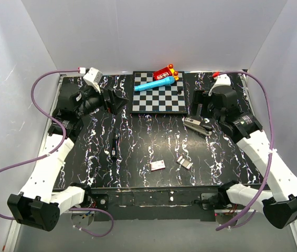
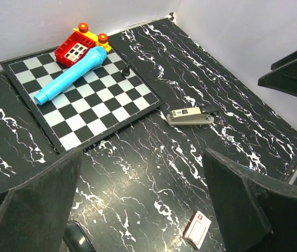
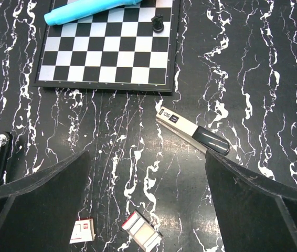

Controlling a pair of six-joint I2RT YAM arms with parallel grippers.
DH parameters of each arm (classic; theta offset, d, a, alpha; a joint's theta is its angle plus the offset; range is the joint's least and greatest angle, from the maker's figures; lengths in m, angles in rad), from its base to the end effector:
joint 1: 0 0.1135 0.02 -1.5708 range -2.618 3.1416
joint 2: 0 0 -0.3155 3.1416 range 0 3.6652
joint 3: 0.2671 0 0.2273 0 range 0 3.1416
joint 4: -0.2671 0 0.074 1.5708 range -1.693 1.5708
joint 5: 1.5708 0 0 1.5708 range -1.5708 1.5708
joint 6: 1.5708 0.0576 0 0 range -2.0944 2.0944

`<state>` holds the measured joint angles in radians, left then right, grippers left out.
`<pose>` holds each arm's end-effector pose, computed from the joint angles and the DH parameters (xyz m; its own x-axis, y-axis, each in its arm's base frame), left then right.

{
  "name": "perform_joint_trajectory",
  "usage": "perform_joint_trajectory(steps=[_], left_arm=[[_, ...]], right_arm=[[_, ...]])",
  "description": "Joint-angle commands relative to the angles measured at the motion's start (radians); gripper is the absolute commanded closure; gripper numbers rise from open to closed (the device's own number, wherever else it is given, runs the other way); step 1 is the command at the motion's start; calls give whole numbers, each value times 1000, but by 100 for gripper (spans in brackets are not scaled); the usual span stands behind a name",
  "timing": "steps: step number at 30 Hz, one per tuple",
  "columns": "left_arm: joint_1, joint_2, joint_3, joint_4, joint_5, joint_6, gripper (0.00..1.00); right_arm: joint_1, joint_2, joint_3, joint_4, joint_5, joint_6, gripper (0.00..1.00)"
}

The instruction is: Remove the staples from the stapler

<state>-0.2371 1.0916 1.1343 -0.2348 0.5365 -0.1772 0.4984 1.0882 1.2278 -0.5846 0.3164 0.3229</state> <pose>0.1994 -0.0785 0.4392 -0.3042 -0.0823 -0.9490 0.6461 0.7143 -0.2691 0.1830 0.0792 0.4275 -0.4244 0.1124 -0.8985 -0.0769 0.9842 0.1594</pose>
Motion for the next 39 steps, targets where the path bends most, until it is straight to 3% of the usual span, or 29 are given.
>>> perform_joint_trajectory(steps=[1,11,22,30,39], left_arm=[[1,-39,-24,3,22,-16,2],[-2,-29,-31,9,45,-16,2],[-113,22,5,-34,62,25,2],[-228,50,21,-93,3,53,2],[-300,62,-7,-95,3,44,2]], right_arm=[[2,-4,58,-38,33,-8,2],[2,-77,90,-115,10,-45,2],[2,-73,130,-297,15,-33,4],[-1,59,137,-400,13,-41,5],[-55,246,162,-347,-33,-42,9]])
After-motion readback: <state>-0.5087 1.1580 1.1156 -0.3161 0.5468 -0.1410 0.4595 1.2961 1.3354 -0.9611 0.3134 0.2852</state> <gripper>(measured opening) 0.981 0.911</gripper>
